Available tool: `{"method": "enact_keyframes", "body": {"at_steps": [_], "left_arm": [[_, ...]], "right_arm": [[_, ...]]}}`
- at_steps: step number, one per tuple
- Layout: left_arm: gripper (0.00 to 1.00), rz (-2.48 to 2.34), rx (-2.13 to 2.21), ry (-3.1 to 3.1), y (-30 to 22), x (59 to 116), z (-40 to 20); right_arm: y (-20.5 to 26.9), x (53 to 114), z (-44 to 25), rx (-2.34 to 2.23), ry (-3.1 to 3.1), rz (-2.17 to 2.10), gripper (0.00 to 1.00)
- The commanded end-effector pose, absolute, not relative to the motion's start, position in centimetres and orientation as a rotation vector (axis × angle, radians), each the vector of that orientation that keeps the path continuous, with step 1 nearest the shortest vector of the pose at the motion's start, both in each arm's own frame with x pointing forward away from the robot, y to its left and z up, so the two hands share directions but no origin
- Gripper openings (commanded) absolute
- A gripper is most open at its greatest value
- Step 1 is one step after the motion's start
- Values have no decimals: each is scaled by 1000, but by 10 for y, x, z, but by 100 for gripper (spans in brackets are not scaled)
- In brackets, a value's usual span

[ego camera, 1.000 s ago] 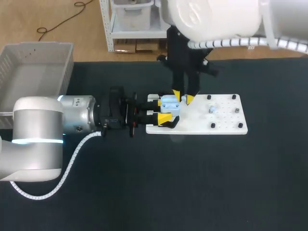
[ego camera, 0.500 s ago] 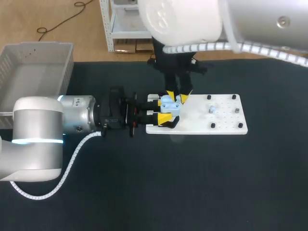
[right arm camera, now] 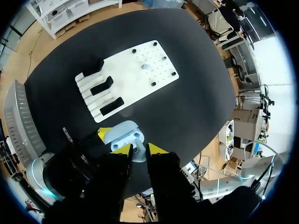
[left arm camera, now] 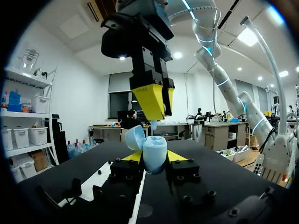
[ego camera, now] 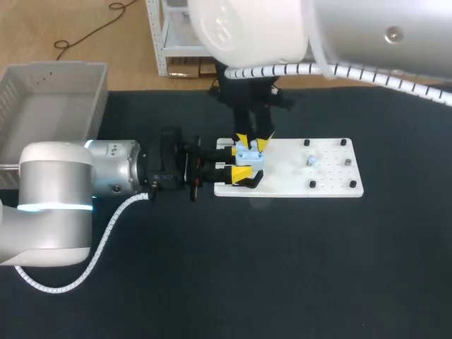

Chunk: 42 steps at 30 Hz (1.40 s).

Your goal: Pick up each earbud case from the left stands, insert the matching earbuds, close the lid, and place the case in the box.

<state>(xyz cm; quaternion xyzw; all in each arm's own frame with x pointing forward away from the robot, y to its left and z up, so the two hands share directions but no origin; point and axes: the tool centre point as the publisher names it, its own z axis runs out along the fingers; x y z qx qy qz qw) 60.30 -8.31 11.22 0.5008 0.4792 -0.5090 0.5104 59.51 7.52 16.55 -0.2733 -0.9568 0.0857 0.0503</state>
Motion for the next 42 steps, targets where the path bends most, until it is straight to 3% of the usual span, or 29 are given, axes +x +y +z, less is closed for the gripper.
{"method": "enact_keyframes", "body": {"at_steps": [1, 42], "left_arm": [[0, -1220, 1202, 1153, -83, 602, 112], [0, -1220, 1202, 1153, -83, 602, 112]], "right_arm": [[76, 597, 164, -831, -2908, 267, 0], [72, 602, 149, -871, -2814, 233, 0]]}}
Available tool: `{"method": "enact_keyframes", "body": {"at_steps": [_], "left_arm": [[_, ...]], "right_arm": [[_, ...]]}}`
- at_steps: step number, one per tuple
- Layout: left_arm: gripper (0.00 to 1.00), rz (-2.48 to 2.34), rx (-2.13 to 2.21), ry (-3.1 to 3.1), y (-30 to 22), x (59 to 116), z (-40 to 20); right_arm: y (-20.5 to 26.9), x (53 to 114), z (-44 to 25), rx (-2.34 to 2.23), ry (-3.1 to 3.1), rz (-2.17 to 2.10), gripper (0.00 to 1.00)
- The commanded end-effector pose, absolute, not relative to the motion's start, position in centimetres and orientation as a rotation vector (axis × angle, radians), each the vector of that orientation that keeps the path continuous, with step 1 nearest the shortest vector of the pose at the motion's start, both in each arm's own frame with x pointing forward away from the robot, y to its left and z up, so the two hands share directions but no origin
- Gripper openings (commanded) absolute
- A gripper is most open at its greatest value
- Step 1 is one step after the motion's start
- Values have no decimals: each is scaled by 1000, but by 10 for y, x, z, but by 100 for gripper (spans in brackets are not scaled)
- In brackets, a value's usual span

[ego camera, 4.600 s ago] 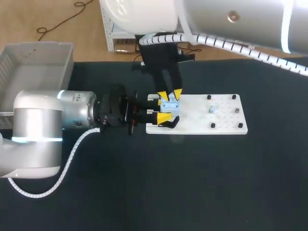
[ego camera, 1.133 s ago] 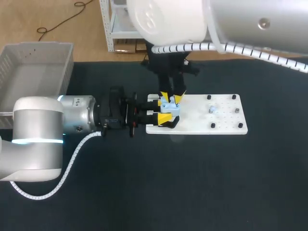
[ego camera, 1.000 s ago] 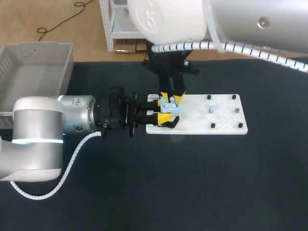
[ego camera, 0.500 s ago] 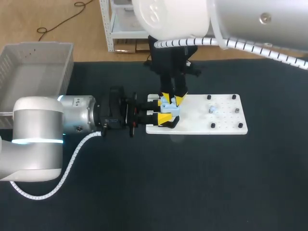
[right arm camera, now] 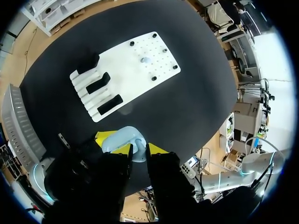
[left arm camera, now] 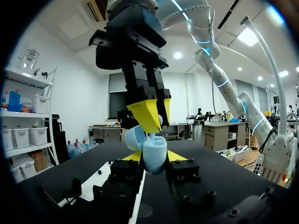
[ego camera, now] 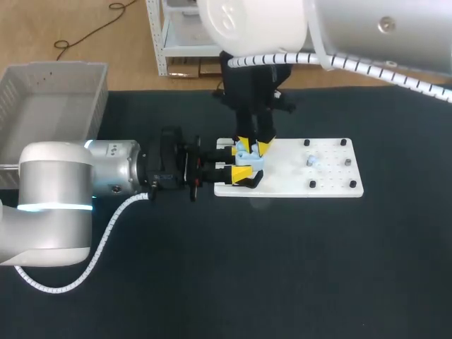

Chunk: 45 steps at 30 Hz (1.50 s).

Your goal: Pick up each earbud case from the left stands, insert the matching earbuds, close the lid, and place the case in the box.

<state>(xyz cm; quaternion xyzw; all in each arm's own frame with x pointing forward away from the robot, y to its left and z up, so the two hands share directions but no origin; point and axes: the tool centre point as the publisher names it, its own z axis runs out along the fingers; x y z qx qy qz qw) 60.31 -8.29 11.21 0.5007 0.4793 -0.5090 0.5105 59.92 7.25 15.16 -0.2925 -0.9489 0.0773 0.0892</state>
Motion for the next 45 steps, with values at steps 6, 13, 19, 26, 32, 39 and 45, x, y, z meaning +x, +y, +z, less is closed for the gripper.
{"method": "enact_keyframes", "body": {"at_steps": [6, 13, 19, 26, 32, 39, 45], "left_arm": [[0, -1220, 1202, 1153, -83, 602, 112], [0, -1220, 1202, 1153, -83, 602, 112], [0, -1220, 1202, 1153, -83, 602, 112], [0, -1220, 1202, 1153, -83, 602, 112], [0, -1220, 1202, 1153, -83, 602, 112], [0, -1220, 1202, 1153, -83, 602, 112], [0, -1220, 1202, 1153, -83, 602, 112]], "right_arm": [[70, 604, 147, -876, -2804, 237, 0], [71, 605, 147, -879, -2792, 211, 44], [72, 602, 152, -865, -2801, 171, 81], [60, 586, 170, -842, -2840, 6, 61], [30, 575, 187, -692, -2985, -221, 64], [4, 565, 190, -426, -3161, -310, 69], [-12, 568, 184, -265, -3192, -342, 74]]}}
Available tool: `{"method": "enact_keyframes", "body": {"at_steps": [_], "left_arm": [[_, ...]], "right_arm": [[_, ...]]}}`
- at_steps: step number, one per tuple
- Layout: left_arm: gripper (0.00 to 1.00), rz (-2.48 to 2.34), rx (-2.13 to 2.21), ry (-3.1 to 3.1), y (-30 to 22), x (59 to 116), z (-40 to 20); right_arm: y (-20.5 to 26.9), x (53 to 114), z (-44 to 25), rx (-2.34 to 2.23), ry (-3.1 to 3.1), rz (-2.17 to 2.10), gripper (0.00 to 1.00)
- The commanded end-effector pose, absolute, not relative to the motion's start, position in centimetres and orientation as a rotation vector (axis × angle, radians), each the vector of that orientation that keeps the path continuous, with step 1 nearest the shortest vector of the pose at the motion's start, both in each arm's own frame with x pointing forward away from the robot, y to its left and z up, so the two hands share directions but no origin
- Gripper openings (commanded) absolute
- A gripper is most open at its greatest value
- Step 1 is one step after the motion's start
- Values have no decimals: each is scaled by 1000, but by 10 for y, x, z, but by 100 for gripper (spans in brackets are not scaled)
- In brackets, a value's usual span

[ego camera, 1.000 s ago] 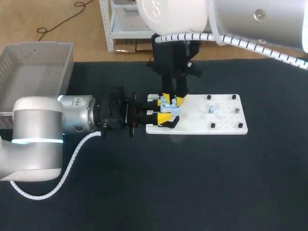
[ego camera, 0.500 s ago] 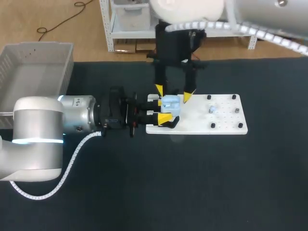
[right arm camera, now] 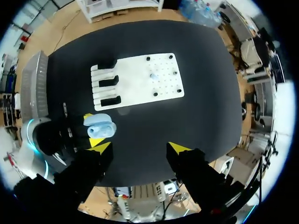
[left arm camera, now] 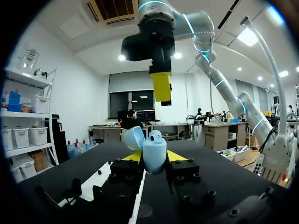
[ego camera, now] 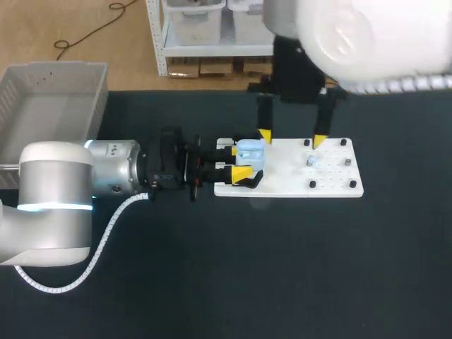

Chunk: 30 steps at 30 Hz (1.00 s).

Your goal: Pick up each earbud case from the left stands, insert the matching earbuds, close the lid, and place the case in the box.

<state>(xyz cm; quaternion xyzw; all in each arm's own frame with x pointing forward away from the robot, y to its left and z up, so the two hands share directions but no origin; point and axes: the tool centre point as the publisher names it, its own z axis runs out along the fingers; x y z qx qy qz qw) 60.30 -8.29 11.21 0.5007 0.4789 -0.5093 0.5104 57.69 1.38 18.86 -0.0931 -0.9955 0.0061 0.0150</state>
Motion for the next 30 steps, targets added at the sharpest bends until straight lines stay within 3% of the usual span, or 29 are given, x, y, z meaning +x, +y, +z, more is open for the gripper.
{"method": "enact_keyframes", "body": {"at_steps": [1, 4, 21, 24, 26, 30], "left_arm": [[0, -1220, 1202, 1153, -83, 602, 112], [0, -1220, 1202, 1153, -83, 602, 112], [0, -1220, 1202, 1153, -83, 602, 112], [0, -1220, 1202, 1153, -83, 602, 112], [0, -1220, 1202, 1153, -83, 602, 112], [0, -1220, 1202, 1153, -83, 602, 112]], "right_arm": [[-15, 570, 183, -243, -3196, -349, 74], [-26, 580, 175, -191, -3193, -345, 77], [-65, 629, 132, 71, -3174, -250, 61], [-71, 631, 131, 73, -3174, -251, 65], [-73, 631, 130, 74, -3173, -252, 74], [-77, 630, 132, 78, -3174, -263, 76]]}}
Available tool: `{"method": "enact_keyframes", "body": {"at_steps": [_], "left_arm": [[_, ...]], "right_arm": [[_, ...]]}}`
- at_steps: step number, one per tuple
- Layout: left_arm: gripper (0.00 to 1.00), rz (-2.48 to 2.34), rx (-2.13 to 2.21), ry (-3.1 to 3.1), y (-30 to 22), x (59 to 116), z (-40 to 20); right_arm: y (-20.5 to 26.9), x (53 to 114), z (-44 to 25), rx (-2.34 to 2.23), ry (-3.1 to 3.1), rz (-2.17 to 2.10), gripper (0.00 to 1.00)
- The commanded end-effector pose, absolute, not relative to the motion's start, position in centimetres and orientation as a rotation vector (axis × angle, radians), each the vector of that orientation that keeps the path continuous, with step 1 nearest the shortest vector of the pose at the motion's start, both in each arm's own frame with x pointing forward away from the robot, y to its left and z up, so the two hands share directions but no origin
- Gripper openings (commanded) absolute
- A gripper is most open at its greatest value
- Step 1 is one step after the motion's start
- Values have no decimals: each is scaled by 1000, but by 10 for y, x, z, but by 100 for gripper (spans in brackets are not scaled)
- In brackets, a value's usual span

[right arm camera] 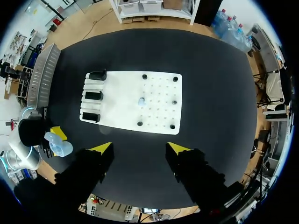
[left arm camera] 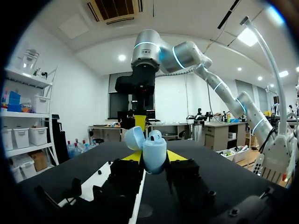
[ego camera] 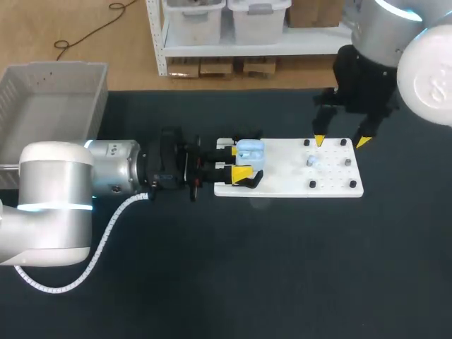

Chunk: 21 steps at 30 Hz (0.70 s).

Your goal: Pick up each earbud case from the left stands, insert the matching earbuds, close the lid, and place the case in the box.

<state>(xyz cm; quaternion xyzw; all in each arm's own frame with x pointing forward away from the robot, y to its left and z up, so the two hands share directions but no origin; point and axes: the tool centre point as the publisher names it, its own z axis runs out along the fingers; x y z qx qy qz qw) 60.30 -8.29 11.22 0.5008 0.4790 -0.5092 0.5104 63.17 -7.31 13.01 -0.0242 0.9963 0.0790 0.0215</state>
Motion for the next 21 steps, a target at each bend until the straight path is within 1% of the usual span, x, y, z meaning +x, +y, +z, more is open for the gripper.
{"method": "enact_keyframes", "body": {"at_steps": [1, 2, 6, 9, 10, 11, 13, 21], "left_arm": [[0, -1220, 1202, 1153, -83, 602, 112], [0, -1220, 1202, 1153, -83, 602, 112], [0, -1220, 1202, 1153, -83, 602, 112], [0, -1220, 1202, 1153, -83, 602, 112], [0, -1220, 1202, 1153, -83, 602, 112], [0, -1220, 1202, 1153, -83, 602, 112], [0, -1220, 1202, 1153, -83, 602, 112], [0, -1220, 1202, 1153, -83, 602, 112]], "right_arm": [[-77, 630, 132, -75, 3086, 259, 78], [-78, 631, 132, -74, 3085, 261, 79], [-79, 630, 132, -70, 3085, 266, 73], [-79, 630, 132, -66, 3087, 266, 73], [-79, 630, 132, -65, 3088, 266, 76], [-79, 630, 132, -65, 3088, 266, 88], [-79, 630, 132, -65, 3088, 266, 100], [-79, 630, 132, -65, 3088, 266, 100]]}}
